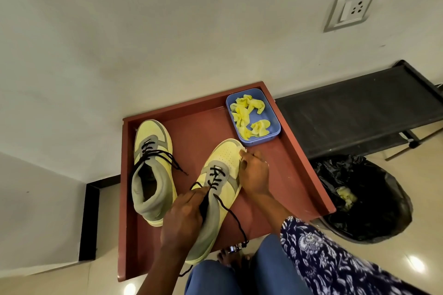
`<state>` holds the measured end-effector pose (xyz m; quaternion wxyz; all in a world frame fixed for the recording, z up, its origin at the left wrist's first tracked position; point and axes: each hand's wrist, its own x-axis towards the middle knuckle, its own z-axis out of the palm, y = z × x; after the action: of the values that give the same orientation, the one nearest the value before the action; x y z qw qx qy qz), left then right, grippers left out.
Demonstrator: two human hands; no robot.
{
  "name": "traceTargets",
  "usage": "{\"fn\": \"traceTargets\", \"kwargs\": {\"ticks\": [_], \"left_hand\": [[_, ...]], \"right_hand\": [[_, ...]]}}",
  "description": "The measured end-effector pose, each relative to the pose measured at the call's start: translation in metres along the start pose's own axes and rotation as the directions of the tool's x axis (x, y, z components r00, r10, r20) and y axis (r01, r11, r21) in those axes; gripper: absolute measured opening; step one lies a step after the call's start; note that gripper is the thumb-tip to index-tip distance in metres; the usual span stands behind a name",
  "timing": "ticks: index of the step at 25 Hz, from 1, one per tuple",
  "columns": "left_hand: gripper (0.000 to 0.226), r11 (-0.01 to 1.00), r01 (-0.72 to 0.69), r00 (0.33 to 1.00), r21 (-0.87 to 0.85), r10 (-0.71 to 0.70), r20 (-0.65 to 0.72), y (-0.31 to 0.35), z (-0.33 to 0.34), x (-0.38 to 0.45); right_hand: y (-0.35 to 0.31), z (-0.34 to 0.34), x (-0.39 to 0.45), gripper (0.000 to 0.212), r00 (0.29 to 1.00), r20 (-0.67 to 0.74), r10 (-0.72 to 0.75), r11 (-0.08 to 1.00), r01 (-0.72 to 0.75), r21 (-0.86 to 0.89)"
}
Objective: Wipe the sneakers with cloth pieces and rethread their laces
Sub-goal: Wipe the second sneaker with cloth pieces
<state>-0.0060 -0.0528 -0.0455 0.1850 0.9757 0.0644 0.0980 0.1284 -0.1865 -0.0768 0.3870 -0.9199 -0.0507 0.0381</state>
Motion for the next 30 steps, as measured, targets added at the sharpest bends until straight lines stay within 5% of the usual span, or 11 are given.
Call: {"fn": "traceTargets", "kwargs": {"ticks": [6, 20, 26, 30], "left_hand": [[0.045, 1.000, -0.007, 1.000, 0.021, 0.007, -0.029, 0.002, -0.001, 0.001], [0.043, 1.000, -0.013, 1.000, 0.027, 0.014, -0.021, 0.000, 0.000, 0.002], [0.045, 1.000, 0.023, 1.000, 0.008, -0.023, -0.013, -0.002, 0.004, 0.001], [0.044, 1.000, 0.021, 1.000, 0.016, -0.020, -0.020, 0.000, 0.003, 0.003]], "right_hand": [[0.004, 0.023, -0.069, 0.036, 0.991, -0.127, 0.047, 0.990, -0.029, 0.136], [-0.008, -0.002, 0.023, 0.034, 0.978, -0.025, 0.207, 0.970, -0.202, 0.134], [-0.006, 0.008, -0.012, 0.035, 0.956, -0.051, 0.290, 0.944, -0.276, 0.181], [-0.015, 0.013, -0.060, 0.047, 0.942, 0.052, 0.331, 0.932, -0.335, 0.139]]}}
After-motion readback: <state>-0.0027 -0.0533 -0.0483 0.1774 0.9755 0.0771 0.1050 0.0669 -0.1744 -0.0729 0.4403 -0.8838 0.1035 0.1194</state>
